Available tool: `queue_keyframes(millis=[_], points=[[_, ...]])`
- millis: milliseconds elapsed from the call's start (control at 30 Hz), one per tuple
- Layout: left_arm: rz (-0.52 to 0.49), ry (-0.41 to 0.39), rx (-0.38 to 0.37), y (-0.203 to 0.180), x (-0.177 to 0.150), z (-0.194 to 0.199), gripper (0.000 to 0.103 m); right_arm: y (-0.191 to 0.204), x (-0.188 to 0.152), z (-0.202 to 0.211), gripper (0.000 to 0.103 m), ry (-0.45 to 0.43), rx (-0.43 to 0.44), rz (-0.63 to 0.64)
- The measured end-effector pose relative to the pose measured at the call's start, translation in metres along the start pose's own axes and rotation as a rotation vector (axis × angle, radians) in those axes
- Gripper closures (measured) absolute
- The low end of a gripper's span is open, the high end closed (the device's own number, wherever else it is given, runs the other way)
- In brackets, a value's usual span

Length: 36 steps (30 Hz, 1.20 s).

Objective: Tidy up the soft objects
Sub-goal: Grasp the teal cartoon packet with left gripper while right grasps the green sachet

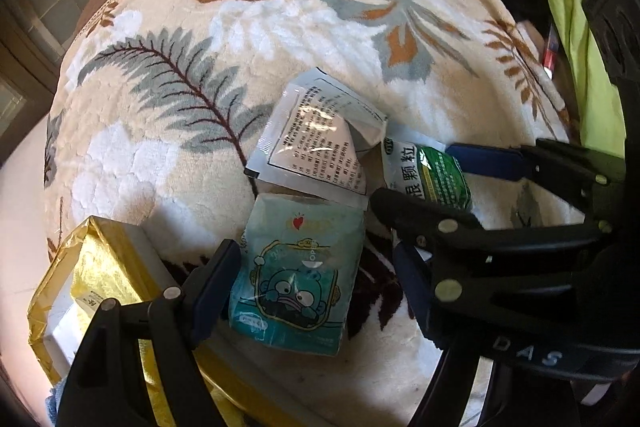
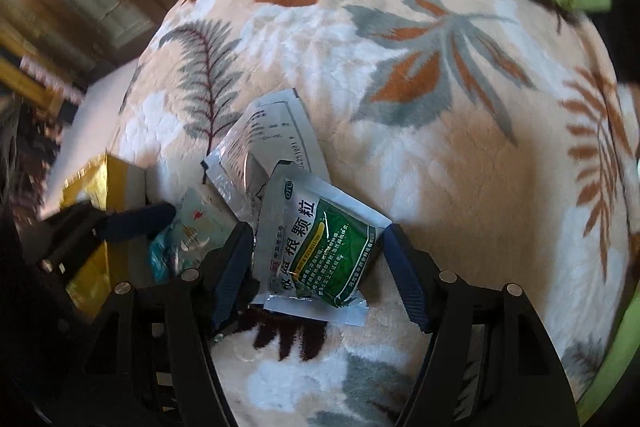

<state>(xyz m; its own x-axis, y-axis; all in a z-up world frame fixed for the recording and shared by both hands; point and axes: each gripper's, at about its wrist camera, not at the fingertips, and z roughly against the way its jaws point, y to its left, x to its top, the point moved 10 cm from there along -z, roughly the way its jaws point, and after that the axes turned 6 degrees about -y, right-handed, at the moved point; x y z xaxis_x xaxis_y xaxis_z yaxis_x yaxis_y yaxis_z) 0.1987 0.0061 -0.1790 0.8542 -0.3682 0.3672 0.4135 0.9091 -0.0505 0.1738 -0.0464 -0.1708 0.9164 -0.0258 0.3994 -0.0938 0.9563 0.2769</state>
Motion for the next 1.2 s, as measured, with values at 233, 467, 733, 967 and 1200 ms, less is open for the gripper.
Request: queue_keyframes(millis=[233,467,733,967,1200], points=[[0.004,0.014,-0.027,-0.009,-0.003,0.000,0.024,-0.008,-0.003,0.004,0.050,0.002,0.012,0.074],[0.003,0.030,0.017,-0.010,-0.006,-0.003,0.042,-0.025,-0.012,0.013,0.056,0.003,-0.025,0.150],[0.069,0.026,0.028,-0.008,-0.009,-0.002,0.047,-0.050,-0.025,0.025,0.057,0.022,-0.019,0.154],[0.015,0.039,0.102,-0.013,-0.016,-0.004,0.043,-0.044,-0.030,0.023,0.039,0.005,-0.029,0.143],[0.086,0.039,0.109,-0.016,-0.015,-0.004,0.051,-0.050,-0.034,0.029,0.060,-0.013,-0.072,0.234]])
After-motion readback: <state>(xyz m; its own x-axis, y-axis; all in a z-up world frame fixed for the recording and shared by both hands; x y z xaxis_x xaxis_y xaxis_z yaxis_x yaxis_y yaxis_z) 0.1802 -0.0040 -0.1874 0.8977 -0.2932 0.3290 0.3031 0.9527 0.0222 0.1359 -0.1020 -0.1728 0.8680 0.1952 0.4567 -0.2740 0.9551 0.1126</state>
